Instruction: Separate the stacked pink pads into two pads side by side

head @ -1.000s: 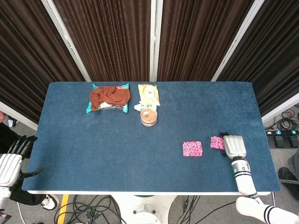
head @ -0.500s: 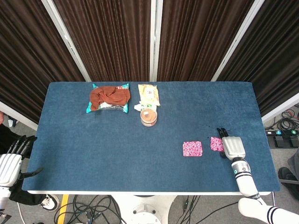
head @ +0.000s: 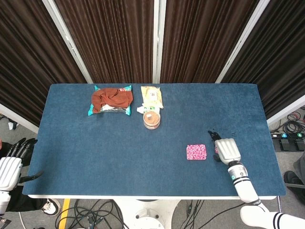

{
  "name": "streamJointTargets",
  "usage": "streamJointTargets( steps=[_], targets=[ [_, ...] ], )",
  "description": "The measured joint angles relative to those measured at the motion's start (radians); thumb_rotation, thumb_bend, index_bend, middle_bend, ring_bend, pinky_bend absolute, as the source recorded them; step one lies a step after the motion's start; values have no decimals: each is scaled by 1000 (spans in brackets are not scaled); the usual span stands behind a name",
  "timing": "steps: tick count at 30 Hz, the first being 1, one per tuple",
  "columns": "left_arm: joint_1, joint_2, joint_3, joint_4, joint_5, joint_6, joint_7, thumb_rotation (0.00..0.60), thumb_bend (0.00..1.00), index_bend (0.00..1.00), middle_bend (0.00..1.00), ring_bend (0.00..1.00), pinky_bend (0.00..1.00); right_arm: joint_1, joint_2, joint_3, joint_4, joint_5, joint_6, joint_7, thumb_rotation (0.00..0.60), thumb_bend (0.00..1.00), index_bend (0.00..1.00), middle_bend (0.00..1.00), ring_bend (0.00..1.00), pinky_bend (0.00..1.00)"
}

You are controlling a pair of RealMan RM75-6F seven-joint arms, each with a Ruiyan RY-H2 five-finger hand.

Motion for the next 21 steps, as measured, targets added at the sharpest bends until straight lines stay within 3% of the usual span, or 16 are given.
streamJointTargets(
  steps=[8,21],
  targets=[
    [2,3,-2,3,-4,2,-12,600,16,112,101,0,127,44,4,-26,-109,89,-21,-180,600,112,129,167,785,870],
    [5,3,-3,10,-8,3,-24,600,15,112,101,0,127,108,-66,-23,-99,196,-21,-267,600,121,143,187,785,870]
  ],
)
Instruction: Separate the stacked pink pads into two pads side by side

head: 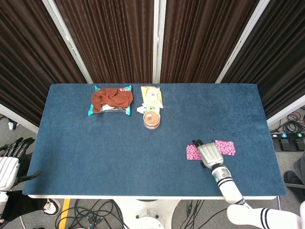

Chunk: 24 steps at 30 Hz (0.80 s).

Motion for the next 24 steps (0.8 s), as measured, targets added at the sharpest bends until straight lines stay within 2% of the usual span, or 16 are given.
streamJointTargets(
  steps=[24],
  targets=[
    [3,-5,-4,14,-3,4,0,600,15,112,100,0,127,46,-45,-13,43,59,18,-23,600,150,239,248,785,870]
  ],
)
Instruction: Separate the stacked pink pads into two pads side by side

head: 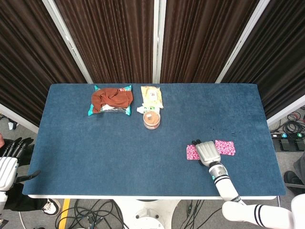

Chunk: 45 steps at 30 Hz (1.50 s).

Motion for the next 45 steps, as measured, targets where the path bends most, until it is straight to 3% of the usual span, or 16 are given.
streamJointTargets(
  steps=[45],
  targets=[
    [3,-4,3,15,-3,-6,-23,600,16,113,100,0,127,19,-38,-13,26,13,41,-14,600,197,379,352,787,870]
  ],
)
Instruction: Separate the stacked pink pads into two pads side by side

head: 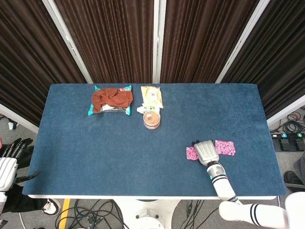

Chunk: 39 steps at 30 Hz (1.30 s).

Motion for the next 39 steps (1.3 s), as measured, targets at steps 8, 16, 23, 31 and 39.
streamJointTargets(
  steps=[8,16,23,31,39],
  targets=[
    [0,-1,-1,2,-3,-2,-5,600,16,112,100,0,126,-6,-7,3,6,-18,17,9,600,205,420,383,789,870],
    [1,-1,-1,5,-3,-1,-11,600,16,113,100,0,127,-6,-4,8,-2,-23,25,1,600,208,441,403,789,870],
    [2,-1,-1,7,-4,-1,-12,600,15,112,101,0,126,13,4,27,-24,-16,27,-27,600,209,444,406,790,870],
    [4,2,-5,7,-6,6,-15,600,16,112,101,0,127,77,-13,83,-31,34,16,-87,600,211,448,409,790,870],
    [6,7,-7,4,-6,11,-17,600,16,112,100,0,127,155,-93,131,68,99,-31,-119,600,212,448,407,790,870]
  ],
)
